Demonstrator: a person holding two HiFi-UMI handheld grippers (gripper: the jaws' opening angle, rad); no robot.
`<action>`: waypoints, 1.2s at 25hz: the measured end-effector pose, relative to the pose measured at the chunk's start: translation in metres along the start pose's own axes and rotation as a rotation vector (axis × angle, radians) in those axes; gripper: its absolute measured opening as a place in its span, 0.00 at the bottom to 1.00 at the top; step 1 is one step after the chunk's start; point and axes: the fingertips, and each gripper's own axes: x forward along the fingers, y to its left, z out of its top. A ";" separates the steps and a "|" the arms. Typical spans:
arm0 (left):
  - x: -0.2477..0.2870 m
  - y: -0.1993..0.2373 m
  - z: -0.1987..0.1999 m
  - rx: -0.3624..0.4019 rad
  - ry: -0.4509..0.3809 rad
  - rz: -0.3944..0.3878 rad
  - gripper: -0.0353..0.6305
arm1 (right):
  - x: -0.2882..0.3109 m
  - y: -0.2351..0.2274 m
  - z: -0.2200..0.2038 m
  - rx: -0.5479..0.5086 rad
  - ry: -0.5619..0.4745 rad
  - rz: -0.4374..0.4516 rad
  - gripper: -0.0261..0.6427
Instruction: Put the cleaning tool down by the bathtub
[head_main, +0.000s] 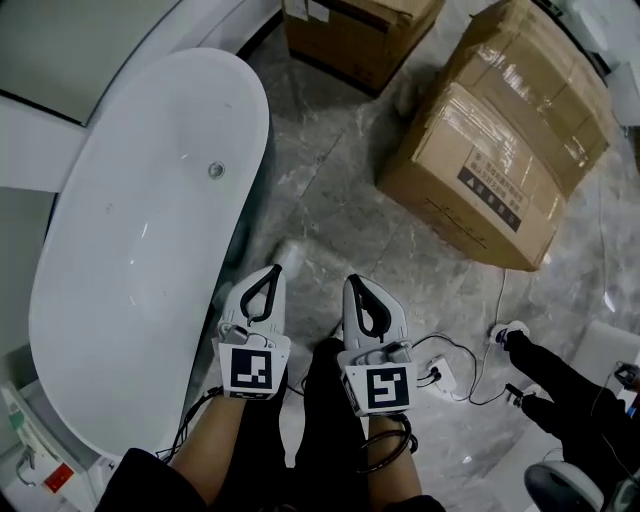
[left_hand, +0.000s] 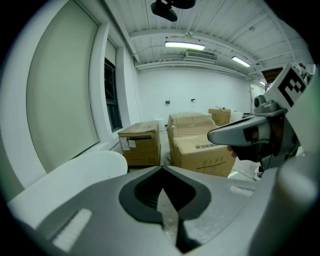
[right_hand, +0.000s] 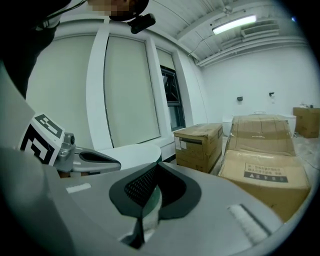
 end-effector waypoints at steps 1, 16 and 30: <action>-0.004 0.000 0.006 0.004 -0.005 -0.001 0.05 | -0.003 0.001 0.007 -0.004 -0.006 0.001 0.07; -0.061 0.011 0.103 0.019 -0.120 0.048 0.05 | -0.045 0.003 0.104 -0.019 -0.116 -0.004 0.07; -0.104 0.016 0.177 0.068 -0.210 0.046 0.06 | -0.087 0.010 0.175 -0.032 -0.179 -0.051 0.07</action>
